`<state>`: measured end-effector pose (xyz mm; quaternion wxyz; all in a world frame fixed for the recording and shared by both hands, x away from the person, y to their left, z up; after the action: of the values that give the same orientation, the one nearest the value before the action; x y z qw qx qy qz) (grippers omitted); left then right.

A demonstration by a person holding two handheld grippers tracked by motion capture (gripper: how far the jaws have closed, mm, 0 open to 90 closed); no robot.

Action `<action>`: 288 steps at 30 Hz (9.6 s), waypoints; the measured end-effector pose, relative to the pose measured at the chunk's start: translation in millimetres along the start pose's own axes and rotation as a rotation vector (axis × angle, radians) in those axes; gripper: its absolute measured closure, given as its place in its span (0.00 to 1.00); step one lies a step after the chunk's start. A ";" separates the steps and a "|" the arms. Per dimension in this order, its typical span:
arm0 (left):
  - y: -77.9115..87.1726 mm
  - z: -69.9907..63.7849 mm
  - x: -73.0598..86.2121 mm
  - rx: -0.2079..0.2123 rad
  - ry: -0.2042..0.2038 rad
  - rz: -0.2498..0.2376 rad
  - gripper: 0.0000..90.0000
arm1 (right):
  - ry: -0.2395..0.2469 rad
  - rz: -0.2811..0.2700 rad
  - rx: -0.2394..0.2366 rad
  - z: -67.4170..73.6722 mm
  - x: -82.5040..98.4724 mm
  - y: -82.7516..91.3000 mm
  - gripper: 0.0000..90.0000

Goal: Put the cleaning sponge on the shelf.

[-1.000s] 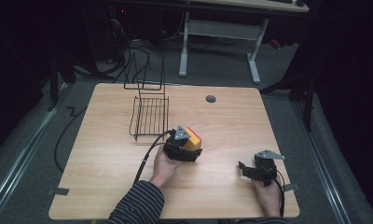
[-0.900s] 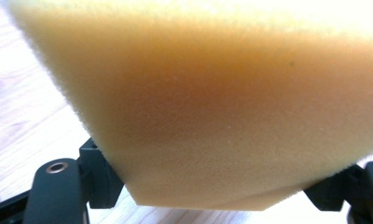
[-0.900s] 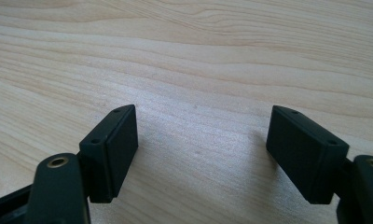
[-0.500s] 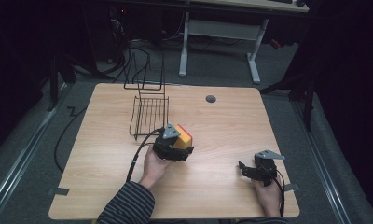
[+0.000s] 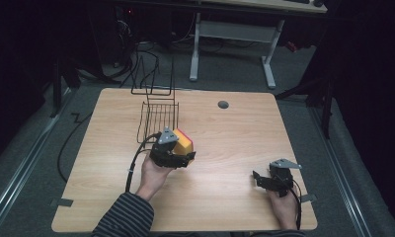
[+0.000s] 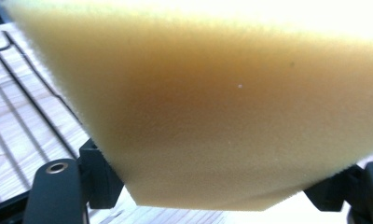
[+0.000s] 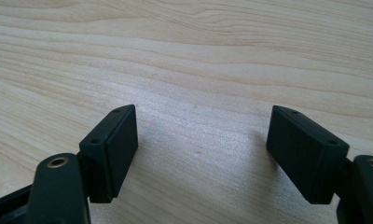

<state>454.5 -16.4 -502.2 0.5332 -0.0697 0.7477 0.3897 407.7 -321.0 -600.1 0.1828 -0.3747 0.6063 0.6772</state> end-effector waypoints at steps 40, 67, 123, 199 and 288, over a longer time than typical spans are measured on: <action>24.2 90.8 -4.8 -0.227 0.057 -0.010 0.26 | 0.000 0.000 0.000 0.0 0.0 0.0 0.28; -22.2 134.7 7.8 -0.353 0.117 0.053 0.26 | 0.000 0.000 0.000 0.0 0.0 0.0 0.28; -3.3 117.9 11.2 -0.268 0.139 0.041 0.00 | 0.001 0.001 -0.001 -0.1 0.1 0.1 0.28; 124.4 104.1 61.8 -0.280 0.206 -0.119 0.09 | -0.002 0.000 0.001 0.2 0.1 0.0 0.28; 93.1 145.3 151.6 -0.432 0.270 0.151 0.14 | -0.001 0.000 0.001 0.2 0.0 0.0 0.28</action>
<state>450.1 190.2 -602.5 0.3706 -0.1771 0.7148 0.5660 407.6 -320.8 -600.1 0.1834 -0.3743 0.6066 0.6769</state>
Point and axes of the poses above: each handheld gripper's, and its own axes: y roughly backward along the jaws, x roughly out of its underside, z roughly to its left, the point moved 10 cm from there along -y, roughly forward along the jaws, and after that the axes turned 1 degree about -z, right-handed, at the moved point
